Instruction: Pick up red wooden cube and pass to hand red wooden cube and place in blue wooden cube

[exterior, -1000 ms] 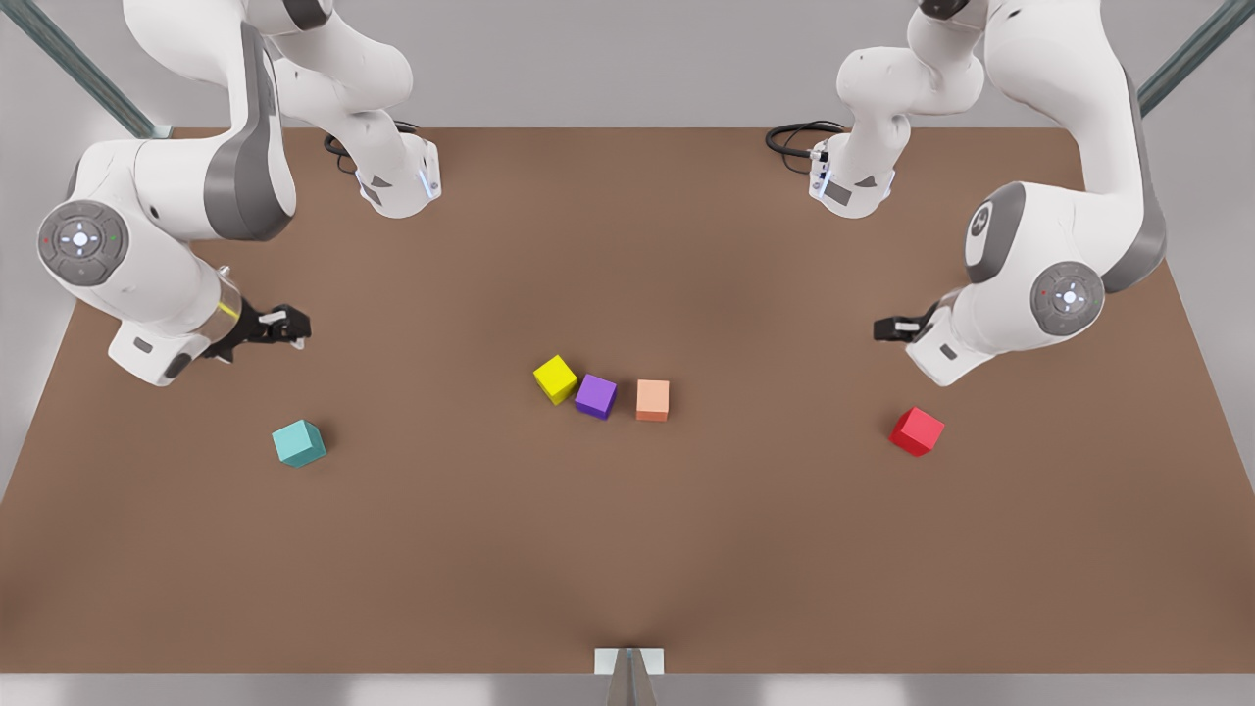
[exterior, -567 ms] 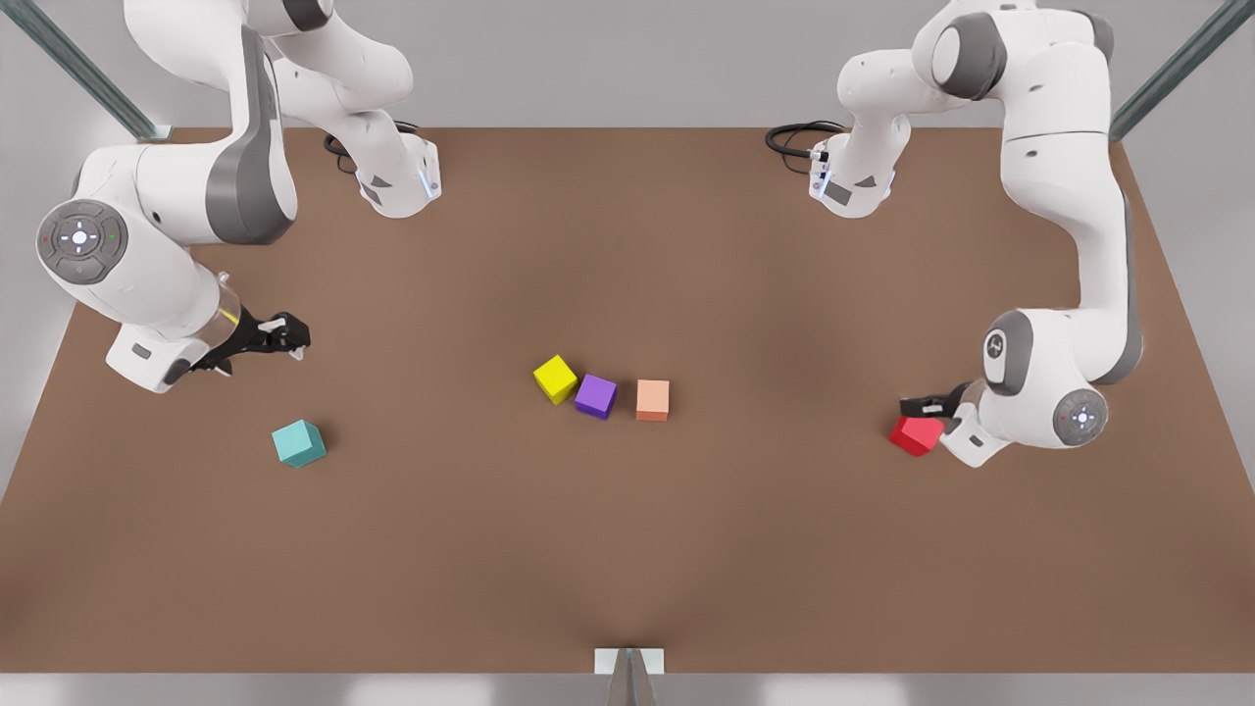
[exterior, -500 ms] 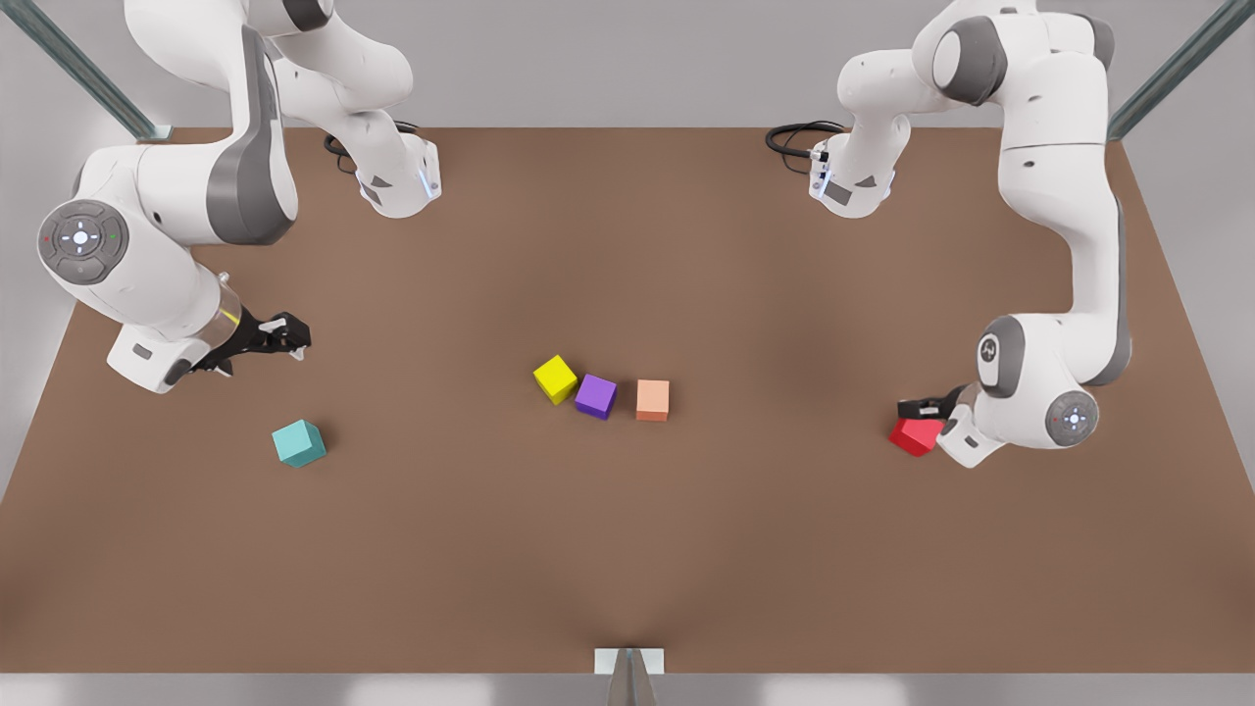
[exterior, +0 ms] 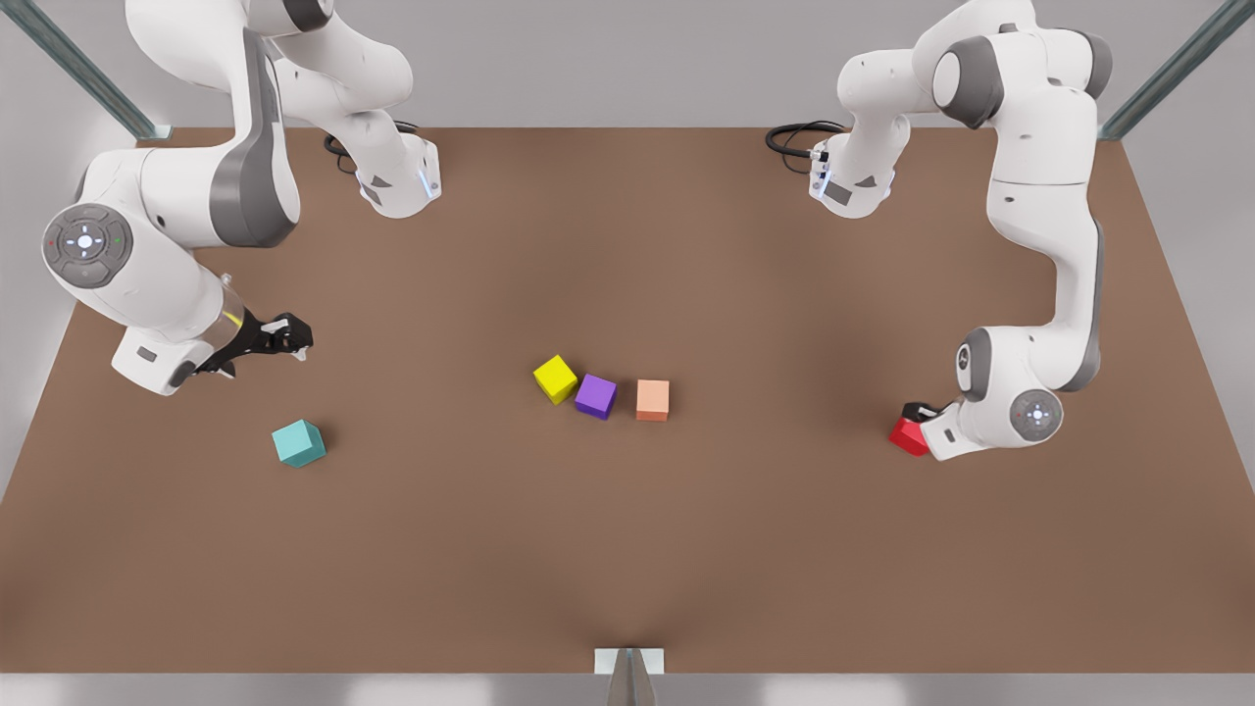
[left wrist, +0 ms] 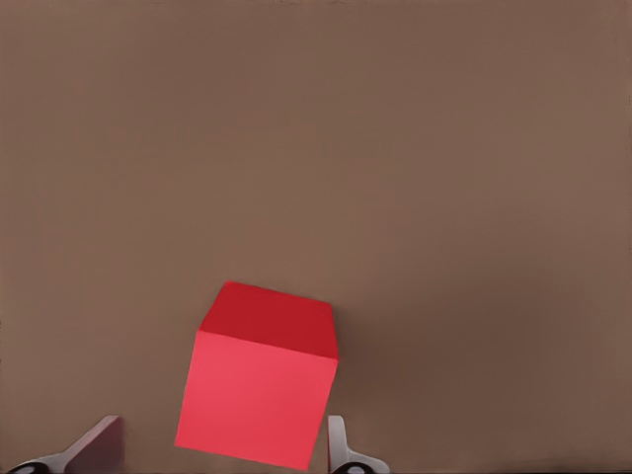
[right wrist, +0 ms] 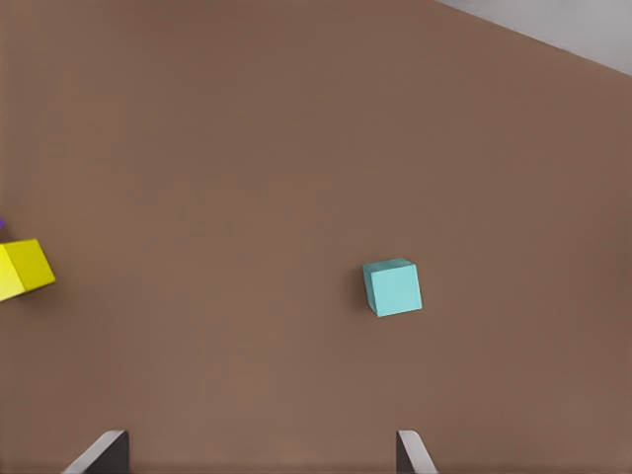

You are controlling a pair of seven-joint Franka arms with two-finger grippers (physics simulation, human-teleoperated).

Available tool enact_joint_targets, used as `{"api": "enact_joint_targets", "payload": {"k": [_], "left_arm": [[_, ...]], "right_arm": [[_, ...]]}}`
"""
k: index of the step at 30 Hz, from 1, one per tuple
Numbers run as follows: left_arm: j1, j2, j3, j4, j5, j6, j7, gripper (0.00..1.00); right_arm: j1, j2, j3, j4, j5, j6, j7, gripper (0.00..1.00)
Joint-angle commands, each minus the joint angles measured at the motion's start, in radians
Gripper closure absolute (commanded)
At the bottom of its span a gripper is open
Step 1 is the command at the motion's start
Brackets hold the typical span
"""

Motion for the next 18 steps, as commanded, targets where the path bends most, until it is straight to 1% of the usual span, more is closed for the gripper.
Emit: {"api": "enact_joint_targets", "payload": {"k": [1,6,9,18], "left_arm": [[0.001,-0.003,-0.001,0.000,-0.060,0.062,0.549,0.00],[-0.008,0.000,-0.009,-0.006,-0.078,0.058,0.516,0.00],[-0.005,0.011,-0.009,-0.008,-0.077,0.065,0.588,0.00],[0.005,0.019,-0.008,-0.006,-0.081,0.117,0.572,0.00]], "right_arm": [[0.000,-0.001,-0.001,0.000,0.001,-0.001,-0.017,0.00],[0.002,0.004,-0.001,0.000,0.006,-0.001,-0.017,0.00],[0.002,0.004,-0.001,0.000,0.007,-0.001,-0.017,0.00],[0.005,0.005,0.001,-0.001,0.007,-0.001,-0.017,0.00]]}}
